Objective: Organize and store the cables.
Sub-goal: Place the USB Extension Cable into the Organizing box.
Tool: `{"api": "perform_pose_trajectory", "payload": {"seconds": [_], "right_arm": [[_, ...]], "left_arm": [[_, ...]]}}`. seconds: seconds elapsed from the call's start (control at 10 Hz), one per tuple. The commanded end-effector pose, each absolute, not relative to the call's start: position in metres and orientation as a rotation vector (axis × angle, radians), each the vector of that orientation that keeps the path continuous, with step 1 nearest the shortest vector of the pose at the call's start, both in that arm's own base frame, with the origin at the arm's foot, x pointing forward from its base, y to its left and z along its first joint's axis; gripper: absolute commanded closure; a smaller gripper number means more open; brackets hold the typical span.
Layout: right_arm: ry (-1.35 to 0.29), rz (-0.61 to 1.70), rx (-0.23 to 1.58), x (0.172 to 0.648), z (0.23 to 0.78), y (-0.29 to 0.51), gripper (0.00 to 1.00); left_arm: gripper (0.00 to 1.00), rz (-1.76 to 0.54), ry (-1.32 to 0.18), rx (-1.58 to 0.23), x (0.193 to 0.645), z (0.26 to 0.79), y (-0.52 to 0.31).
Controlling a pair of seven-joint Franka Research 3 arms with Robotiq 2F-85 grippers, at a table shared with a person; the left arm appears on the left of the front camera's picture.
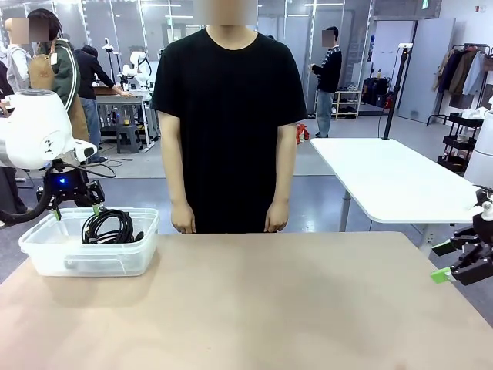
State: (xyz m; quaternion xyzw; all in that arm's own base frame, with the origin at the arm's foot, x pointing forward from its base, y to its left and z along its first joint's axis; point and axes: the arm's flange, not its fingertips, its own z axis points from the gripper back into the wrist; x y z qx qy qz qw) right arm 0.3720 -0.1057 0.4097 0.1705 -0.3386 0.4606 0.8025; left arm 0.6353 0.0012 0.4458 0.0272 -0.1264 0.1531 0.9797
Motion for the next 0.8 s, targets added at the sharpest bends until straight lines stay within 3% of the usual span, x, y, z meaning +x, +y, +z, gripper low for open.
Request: {"api": "perform_pose_trajectory", "payload": {"seconds": [0.0, 0.7], "right_arm": [[-0.737, 0.987, 0.371, 0.3732, 0.4092, -0.1061, 0.00], [-0.737, 0.987, 0.371, 0.3732, 0.4092, -0.1061, 0.00]], "left_arm": [[0.00, 0.294, -0.258, 0.056, 0.6390, 0.4460, 0.0013], [0.00, 0.294, -0.258, 0.056, 0.6390, 0.4460, 0.0013]]}}
